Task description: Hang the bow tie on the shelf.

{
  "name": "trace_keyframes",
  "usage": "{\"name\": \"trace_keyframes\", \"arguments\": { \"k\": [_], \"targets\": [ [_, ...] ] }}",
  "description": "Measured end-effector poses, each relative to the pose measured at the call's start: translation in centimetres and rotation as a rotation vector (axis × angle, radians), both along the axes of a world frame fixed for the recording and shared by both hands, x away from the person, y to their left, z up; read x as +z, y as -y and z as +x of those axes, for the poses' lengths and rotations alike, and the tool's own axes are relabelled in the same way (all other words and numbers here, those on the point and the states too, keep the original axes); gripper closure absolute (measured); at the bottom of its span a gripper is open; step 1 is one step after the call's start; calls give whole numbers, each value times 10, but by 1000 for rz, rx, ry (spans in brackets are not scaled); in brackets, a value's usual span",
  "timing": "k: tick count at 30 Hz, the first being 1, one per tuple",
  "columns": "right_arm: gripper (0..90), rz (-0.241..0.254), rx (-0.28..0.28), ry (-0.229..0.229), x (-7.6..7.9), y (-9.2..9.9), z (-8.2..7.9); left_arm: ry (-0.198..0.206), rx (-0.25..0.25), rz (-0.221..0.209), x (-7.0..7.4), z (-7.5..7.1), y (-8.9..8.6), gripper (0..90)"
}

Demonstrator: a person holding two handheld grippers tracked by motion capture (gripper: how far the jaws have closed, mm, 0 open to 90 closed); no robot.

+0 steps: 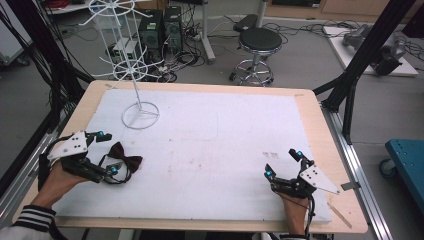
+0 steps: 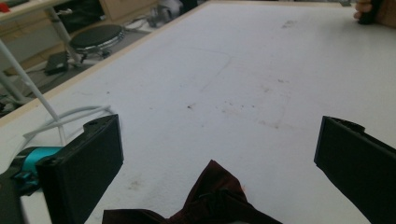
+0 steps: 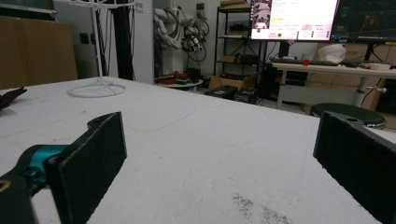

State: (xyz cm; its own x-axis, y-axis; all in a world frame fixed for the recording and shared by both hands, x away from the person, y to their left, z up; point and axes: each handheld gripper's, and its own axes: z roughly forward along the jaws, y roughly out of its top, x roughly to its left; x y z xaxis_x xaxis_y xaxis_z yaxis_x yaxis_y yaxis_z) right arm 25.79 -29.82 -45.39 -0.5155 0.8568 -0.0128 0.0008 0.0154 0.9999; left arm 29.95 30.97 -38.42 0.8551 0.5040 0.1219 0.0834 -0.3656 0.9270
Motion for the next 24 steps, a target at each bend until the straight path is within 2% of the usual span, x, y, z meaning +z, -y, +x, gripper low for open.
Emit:
{"name": "trace_keyframes", "arguments": {
  "k": [4,6,7,9,15,16,18,20,24],
  "targets": [
    [19,-2,-2,2,0,0,0,-19,-38,43,9,7,-2,17],
    [19,0,-1,-1,0,0,0,-25,-46,47,11,8,-2,17],
    [19,-3,-1,4,0,0,0,-30,-61,83,13,11,-2,17],
    [19,-2,-1,2,0,0,0,-35,-79,112,14,14,-1,17],
    [19,-3,-1,2,0,0,0,-47,-123,163,15,25,-3,17],
    [19,-4,-1,2,0,0,0,-52,-137,216,14,29,-3,17],
    [19,-4,-2,1,0,0,0,-60,-151,264,14,33,-3,17],
    [19,-6,-2,3,0,0,0,-66,-155,278,14,35,-3,17],
    [19,-3,-2,-1,0,0,0,-70,-179,348,16,42,-1,17]
  ]
}}
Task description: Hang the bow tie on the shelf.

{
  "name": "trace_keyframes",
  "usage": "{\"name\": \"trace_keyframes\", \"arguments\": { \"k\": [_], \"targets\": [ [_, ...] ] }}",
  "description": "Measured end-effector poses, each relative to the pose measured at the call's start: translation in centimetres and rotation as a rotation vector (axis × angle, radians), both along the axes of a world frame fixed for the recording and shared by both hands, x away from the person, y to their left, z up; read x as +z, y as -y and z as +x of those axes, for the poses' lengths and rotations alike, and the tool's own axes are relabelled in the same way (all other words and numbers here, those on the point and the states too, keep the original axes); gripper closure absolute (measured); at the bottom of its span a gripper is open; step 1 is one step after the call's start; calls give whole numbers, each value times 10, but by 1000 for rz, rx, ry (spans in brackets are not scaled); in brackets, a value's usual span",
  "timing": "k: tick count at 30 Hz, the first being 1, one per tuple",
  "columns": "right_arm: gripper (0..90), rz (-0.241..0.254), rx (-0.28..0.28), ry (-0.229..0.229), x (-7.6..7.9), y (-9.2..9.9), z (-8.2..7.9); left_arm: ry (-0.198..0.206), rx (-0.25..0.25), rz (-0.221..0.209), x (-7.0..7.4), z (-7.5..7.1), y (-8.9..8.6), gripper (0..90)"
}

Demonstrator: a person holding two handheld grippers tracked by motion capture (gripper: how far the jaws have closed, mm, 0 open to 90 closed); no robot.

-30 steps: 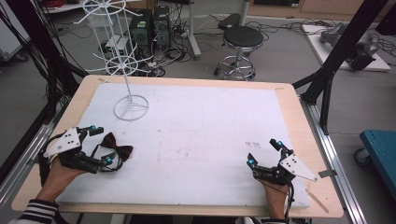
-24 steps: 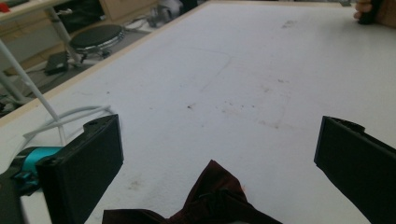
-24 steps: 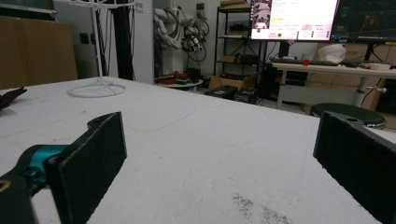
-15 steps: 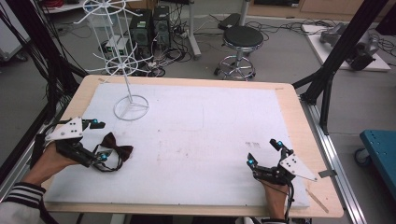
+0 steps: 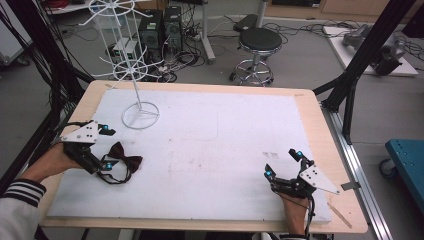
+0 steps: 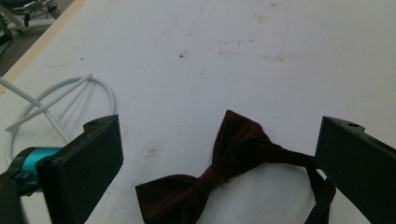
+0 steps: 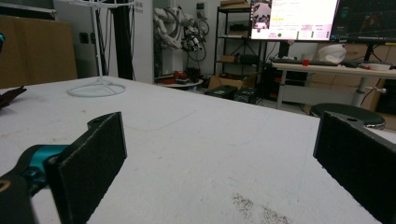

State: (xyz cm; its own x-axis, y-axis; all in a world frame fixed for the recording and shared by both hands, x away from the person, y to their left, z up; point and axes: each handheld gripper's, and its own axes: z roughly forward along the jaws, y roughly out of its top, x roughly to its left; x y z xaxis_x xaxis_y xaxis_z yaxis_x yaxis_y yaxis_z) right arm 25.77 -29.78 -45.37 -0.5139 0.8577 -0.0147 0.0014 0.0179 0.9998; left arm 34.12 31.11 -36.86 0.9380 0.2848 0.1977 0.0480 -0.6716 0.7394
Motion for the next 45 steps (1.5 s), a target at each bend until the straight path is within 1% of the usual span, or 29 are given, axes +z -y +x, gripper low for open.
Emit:
{"name": "trace_keyframes", "arguments": {
  "k": [1,2,3,4,5,6,7,9,10,11,12,13,15,18,19,20,21,23,24,30,31,33,39,41,42,43,44,45],
  "targets": [
    [19,-3,1,1,0,0,0,0,0,0,0,0,0,17],
    [19,-2,1,2,0,0,0,5,-13,43,1,2,3,17],
    [19,-1,1,2,0,0,0,8,-23,63,1,3,4,17],
    [19,1,1,2,0,0,0,8,-23,63,1,3,4,17],
    [19,2,0,-1,0,0,0,6,-30,94,0,5,6,17],
    [19,-1,0,2,0,0,0,4,-34,116,1,6,7,17],
    [19,-1,1,1,0,0,0,-4,-43,150,0,8,10,17],
    [19,0,1,1,0,0,0,-7,-53,158,1,10,12,17],
    [19,-1,1,1,0,0,0,-17,-60,168,1,11,13,17],
    [19,0,1,1,0,0,0,-16,-62,190,1,13,16,17],
    [19,0,1,1,0,0,0,-16,-62,190,1,13,16,17],
    [19,-1,0,1,0,0,0,-25,-67,204,0,16,18,17],
    [19,-1,1,1,0,0,0,-19,-73,218,0,17,20,17],
    [19,1,1,3,0,0,0,-29,-84,234,-1,18,22,17],
    [19,1,2,2,0,0,0,-24,-92,244,-1,19,24,17],
    [19,0,2,4,0,0,0,-28,-91,243,-2,19,24,17],
    [19,1,2,2,0,0,0,-29,-98,252,-3,20,25,17],
    [19,0,2,4,0,0,0,-34,-94,267,-5,21,25,17],
    [19,1,2,3,0,0,0,-42,-101,281,-8,23,26,17],
    [19,3,3,1,0,0,0,-60,-99,306,-14,26,29,17],
    [19,1,4,2,0,0,0,-65,-94,319,-17,27,29,17],
    [19,-1,2,4,0,0,0,-49,-93,337,-19,28,30,17],
    [19,-2,2,4,0,0,0,-69,-93,347,-25,31,33,17],
    [19,-1,2,4,0,0,0,-81,-92,360,-29,34,33,17],
    [19,-1,2,4,0,0,0,-81,-92,360,-29,34,33,17],
    [19,0,3,3,0,0,0,-86,-92,369,-30,36,33,18],
    [19,1,2,2,0,0,0,-86,-88,367,-31,37,33,18],
    [19,-1,3,5,0,0,0,-96,-91,372,-33,39,32,17]
  ]
}}
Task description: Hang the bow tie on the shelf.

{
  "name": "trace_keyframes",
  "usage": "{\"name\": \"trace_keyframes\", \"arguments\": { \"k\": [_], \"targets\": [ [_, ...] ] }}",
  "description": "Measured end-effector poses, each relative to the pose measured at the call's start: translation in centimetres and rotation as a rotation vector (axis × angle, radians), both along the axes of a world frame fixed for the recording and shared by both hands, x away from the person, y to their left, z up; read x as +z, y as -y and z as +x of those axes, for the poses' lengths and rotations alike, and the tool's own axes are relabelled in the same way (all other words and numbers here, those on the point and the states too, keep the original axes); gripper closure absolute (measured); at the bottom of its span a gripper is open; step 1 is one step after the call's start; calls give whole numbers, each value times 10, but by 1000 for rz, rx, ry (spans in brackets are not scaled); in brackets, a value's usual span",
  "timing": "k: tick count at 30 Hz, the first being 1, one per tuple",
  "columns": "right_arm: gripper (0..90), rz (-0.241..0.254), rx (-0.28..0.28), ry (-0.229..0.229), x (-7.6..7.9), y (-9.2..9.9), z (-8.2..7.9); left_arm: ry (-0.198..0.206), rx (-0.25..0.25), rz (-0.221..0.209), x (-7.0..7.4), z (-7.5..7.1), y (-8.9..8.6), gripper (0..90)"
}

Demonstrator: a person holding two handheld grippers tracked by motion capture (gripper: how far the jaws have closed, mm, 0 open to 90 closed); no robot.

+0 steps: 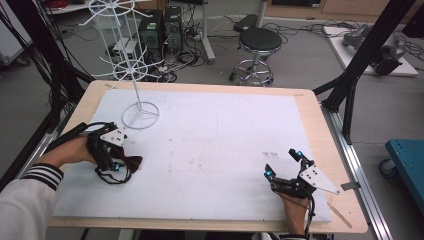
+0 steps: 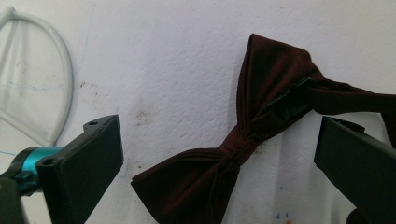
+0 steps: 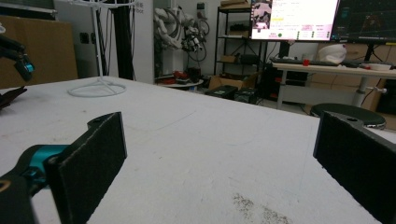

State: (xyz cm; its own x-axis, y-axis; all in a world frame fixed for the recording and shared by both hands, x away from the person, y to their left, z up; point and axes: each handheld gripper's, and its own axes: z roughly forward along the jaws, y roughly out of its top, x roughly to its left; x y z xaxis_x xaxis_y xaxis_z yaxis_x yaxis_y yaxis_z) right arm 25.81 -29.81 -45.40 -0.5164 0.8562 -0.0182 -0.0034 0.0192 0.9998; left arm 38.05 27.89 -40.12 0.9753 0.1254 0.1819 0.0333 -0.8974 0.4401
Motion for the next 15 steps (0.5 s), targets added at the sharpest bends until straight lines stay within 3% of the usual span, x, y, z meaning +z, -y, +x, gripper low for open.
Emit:
{"name": "trace_keyframes", "arguments": {
  "k": [7,15],
  "targets": [
    [19,-2,-1,0,0,0,0,-22,4,28,-4,5,0,18],
    [19,-1,-1,0,0,0,0,-50,2,36,-6,7,-2,124]
  ]
}}
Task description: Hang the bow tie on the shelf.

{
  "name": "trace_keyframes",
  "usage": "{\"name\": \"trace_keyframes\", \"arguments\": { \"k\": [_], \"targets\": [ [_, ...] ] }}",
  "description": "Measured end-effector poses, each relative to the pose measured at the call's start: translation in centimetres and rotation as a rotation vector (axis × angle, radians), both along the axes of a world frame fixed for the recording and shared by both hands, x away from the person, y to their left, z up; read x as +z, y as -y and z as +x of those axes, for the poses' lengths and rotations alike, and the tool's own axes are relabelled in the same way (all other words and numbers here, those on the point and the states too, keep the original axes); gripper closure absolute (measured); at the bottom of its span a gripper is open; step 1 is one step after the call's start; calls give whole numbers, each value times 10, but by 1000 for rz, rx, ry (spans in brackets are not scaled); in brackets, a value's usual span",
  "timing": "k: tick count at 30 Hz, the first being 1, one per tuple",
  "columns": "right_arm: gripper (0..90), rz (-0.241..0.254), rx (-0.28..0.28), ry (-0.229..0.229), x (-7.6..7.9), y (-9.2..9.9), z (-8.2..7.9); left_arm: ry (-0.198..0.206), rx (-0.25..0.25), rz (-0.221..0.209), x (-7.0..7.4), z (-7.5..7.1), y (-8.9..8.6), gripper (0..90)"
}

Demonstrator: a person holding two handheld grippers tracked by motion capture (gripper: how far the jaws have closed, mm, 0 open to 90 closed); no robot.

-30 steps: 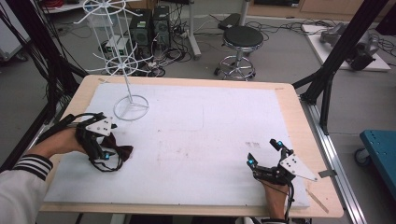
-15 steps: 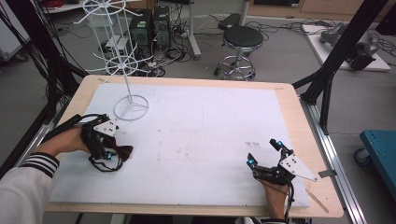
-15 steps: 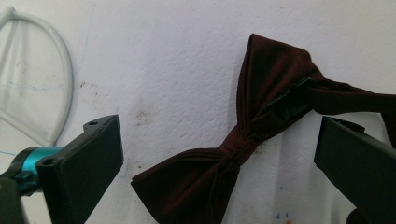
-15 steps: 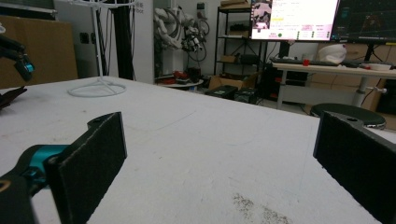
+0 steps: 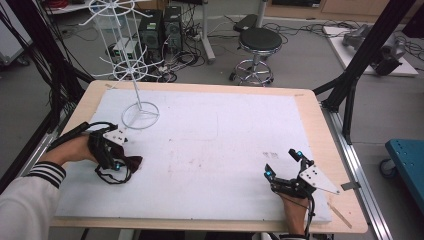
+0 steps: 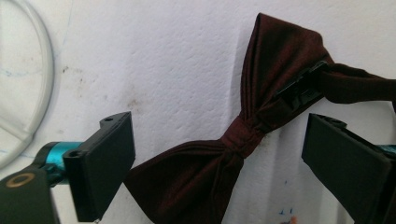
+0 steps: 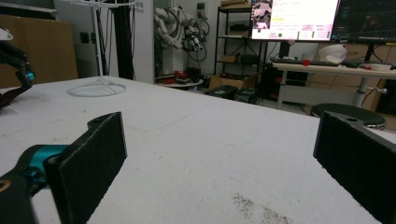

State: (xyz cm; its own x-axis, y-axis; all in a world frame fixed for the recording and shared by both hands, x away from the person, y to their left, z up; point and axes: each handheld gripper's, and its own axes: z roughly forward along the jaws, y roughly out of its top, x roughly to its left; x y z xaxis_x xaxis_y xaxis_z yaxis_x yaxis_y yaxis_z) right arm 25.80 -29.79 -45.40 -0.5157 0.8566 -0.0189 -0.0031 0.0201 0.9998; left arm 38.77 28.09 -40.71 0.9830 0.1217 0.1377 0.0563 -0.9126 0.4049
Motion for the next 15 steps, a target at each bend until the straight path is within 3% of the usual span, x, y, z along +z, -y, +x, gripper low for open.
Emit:
{"name": "trace_keyframes", "arguments": {
  "k": [1,3,4,14,15],
  "targets": [
    [19,0,0,0,0,0,0,-8,-2,2,0,1,0,124],
    [19,0,0,0,0,0,0,-9,-6,9,0,1,-1,217],
    [19,1,0,0,0,0,0,9,-22,17,1,0,-1,252],
    [19,0,0,0,0,0,0,-4,-20,63,0,0,-2,447],
    [19,0,0,0,0,0,0,-10,-15,67,0,0,-2,514]
  ]
}}
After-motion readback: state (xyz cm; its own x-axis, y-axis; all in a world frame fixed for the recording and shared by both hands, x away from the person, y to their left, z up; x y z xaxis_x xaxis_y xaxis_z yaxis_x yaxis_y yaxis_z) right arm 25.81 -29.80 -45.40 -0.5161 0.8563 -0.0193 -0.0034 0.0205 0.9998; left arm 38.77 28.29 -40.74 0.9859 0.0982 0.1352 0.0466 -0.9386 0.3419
